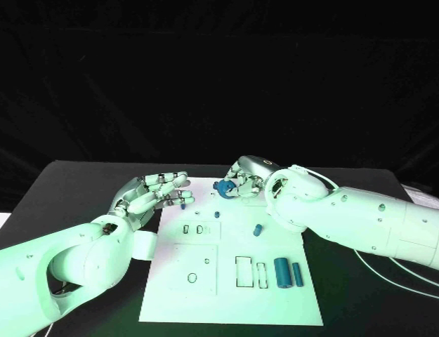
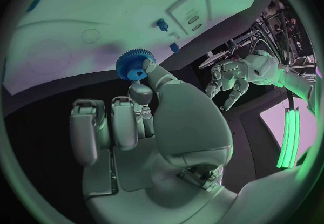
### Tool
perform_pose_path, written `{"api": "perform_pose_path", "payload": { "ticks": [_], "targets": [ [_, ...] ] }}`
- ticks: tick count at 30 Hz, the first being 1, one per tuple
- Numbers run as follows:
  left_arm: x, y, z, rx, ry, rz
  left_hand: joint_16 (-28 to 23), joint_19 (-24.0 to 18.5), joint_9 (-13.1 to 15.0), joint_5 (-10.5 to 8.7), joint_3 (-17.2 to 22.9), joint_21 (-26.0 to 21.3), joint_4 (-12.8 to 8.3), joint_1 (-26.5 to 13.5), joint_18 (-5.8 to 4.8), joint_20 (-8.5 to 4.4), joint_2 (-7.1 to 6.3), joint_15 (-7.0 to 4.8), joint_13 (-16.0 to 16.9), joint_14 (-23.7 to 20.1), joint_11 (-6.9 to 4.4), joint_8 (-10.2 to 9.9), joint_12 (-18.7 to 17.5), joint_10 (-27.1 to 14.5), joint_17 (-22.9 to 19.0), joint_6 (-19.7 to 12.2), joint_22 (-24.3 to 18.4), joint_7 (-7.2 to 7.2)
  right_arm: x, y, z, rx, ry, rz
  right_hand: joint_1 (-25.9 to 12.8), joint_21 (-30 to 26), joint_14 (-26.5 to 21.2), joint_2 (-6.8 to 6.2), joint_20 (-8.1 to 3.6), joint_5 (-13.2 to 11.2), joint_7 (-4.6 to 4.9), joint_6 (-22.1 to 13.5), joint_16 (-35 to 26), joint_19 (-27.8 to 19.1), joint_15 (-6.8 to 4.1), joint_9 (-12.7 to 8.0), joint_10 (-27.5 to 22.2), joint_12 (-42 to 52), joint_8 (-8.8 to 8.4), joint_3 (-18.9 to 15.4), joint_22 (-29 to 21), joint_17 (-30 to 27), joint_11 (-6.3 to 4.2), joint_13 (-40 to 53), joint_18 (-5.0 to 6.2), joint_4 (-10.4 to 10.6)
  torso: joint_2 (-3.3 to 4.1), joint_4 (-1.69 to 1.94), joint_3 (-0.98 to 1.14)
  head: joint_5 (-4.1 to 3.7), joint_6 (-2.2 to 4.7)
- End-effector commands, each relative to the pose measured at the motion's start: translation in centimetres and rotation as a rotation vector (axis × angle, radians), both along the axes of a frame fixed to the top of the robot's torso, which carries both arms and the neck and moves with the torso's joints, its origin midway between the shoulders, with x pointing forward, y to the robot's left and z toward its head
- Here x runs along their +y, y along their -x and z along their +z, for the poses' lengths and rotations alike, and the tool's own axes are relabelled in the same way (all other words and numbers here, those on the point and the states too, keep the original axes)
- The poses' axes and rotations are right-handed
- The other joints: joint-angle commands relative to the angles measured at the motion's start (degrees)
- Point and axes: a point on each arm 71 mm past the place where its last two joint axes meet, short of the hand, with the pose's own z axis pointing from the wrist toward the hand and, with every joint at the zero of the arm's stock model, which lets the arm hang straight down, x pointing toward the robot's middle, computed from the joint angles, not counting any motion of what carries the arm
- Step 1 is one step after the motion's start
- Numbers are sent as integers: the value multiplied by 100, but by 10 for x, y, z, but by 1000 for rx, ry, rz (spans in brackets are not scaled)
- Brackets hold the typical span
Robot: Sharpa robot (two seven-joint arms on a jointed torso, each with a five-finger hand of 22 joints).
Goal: Assemble the parts on the task board
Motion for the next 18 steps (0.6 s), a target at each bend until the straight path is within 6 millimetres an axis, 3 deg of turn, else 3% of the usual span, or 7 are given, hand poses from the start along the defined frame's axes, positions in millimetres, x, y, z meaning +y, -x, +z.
{"api": "perform_pose_path", "payload": {
  "ticks": [1,12,18],
  "targets": [
    [-3,1,2,-6,13,-24,-32,40,4,-31,-7,11,-27,-24,53,-4,69,8,5,-12,5,-41,-26,31,10,36,-5,-10,10,-1,-2,5,-3,23,-59,11,287,-5,0,-23,-44,240,0,49,-33,106,-16,-38,64,150,607,-5,20,-12,-98,196,1,-2,3,-3,-3],
    [-3,1,2,-5,13,-25,-39,39,3,-46,-15,8,-25,-46,52,-2,71,10,5,-14,6,-43,-29,30,18,34,-6,-9,32,-6,-14,41,26,-25,-72,-9,278,-15,2,4,-35,213,-29,18,-29,99,-55,-109,37,163,561,-49,26,-65,-87,198,5,1,3,-13,5],
    [-4,1,2,-5,13,-27,-39,39,3,-46,-15,8,-25,-46,52,-2,71,10,5,-14,6,-43,-29,30,18,34,-6,-9,37,-8,-20,45,39,-53,-160,-26,268,-89,13,49,-6,160,-57,-7,-12,85,-88,-170,-16,136,525,-85,50,-97,-79,232,6,14,6,-4,-15]
  ]
}}
